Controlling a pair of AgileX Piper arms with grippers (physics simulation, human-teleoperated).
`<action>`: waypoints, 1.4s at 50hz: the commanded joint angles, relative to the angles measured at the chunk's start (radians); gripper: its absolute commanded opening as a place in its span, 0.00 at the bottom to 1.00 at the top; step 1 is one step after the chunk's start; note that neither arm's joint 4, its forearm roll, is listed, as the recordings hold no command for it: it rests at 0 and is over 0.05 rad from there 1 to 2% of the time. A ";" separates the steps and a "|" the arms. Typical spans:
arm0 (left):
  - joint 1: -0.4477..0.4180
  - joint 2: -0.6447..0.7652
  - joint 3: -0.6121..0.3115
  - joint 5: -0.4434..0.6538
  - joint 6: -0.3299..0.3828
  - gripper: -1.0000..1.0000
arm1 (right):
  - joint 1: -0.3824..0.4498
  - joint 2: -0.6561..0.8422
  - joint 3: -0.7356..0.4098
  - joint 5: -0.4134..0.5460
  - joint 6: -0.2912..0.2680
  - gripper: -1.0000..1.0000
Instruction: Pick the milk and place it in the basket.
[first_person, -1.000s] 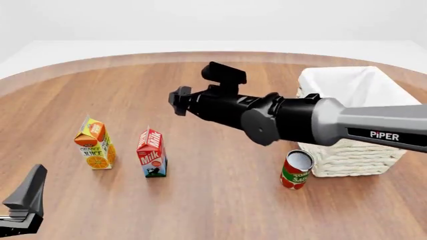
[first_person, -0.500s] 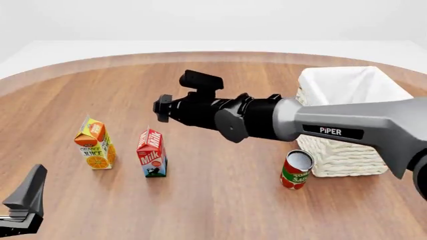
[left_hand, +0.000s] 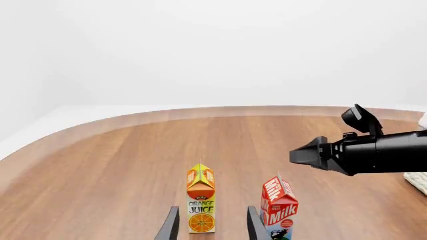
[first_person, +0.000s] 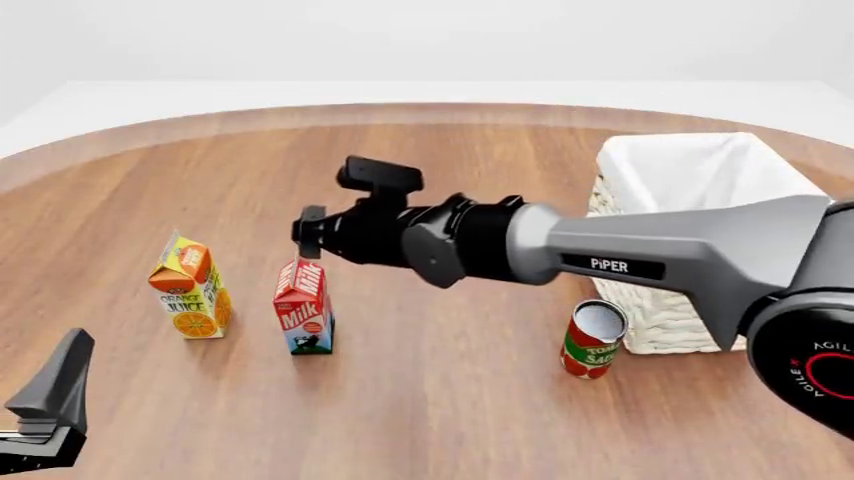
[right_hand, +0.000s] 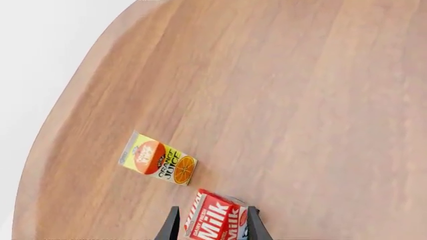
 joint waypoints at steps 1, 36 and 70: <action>0.000 0.000 0.000 0.000 0.000 1.00 | 0.016 0.036 -0.036 0.029 0.001 1.00; 0.000 0.000 0.000 0.000 0.000 1.00 | 0.036 0.130 -0.086 0.051 0.027 1.00; 0.000 0.000 0.000 0.000 0.000 1.00 | 0.075 0.210 -0.088 0.028 0.087 1.00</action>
